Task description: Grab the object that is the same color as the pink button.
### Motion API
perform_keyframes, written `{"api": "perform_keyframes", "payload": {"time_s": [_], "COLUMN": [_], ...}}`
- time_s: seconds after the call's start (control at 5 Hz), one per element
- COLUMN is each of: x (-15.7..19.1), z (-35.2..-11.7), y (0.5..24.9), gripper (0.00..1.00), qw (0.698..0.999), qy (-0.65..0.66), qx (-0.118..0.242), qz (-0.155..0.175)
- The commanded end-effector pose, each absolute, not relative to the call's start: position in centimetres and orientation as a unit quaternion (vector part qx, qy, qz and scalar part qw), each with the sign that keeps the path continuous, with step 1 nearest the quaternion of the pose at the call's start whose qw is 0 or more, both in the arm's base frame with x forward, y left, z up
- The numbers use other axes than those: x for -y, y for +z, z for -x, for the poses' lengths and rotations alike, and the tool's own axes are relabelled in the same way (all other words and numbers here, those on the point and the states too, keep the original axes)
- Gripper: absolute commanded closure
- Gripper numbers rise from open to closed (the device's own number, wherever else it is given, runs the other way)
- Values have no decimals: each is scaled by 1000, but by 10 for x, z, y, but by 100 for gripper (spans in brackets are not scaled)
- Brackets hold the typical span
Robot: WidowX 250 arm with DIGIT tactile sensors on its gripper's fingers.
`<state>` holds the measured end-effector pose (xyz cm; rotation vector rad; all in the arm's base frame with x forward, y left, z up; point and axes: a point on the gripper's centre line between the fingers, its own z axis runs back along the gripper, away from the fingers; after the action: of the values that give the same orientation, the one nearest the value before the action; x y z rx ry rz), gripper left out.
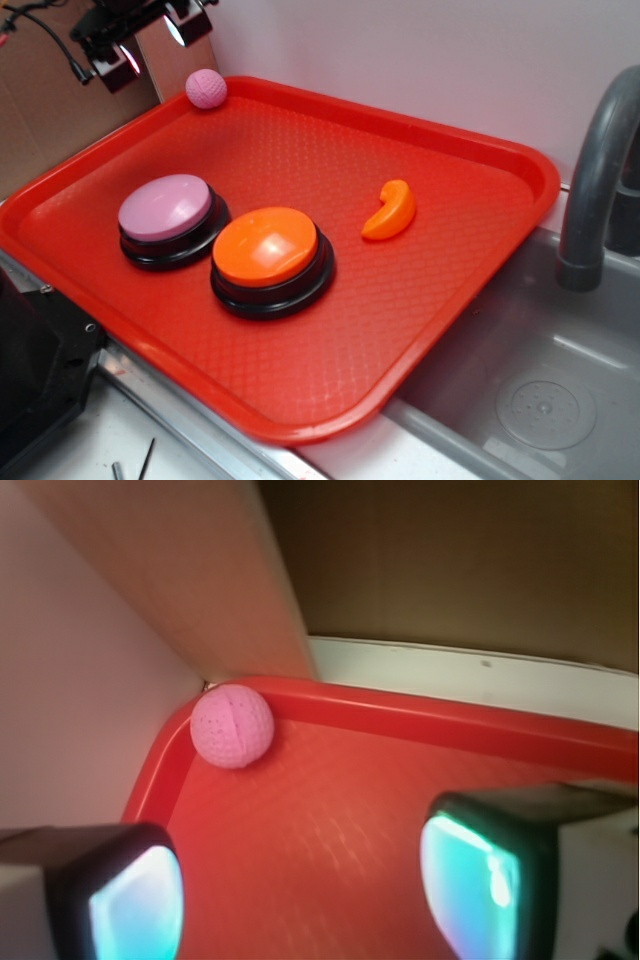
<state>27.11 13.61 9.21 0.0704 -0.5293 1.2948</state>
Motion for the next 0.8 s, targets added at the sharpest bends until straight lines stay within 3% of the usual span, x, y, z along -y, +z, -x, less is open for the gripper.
{"api": "perform_keyframes", "payload": {"time_s": [0.0, 0.4, 0.6], "x": [-174, -203, -200], "z": [-309, -331, -336], "y": [85, 60, 50], "gripper": [0, 0, 91], "qw": [745, 746, 749], "qy": [600, 611, 608], "qx": [284, 250, 245], "qz": [-64, -81, -92]}}
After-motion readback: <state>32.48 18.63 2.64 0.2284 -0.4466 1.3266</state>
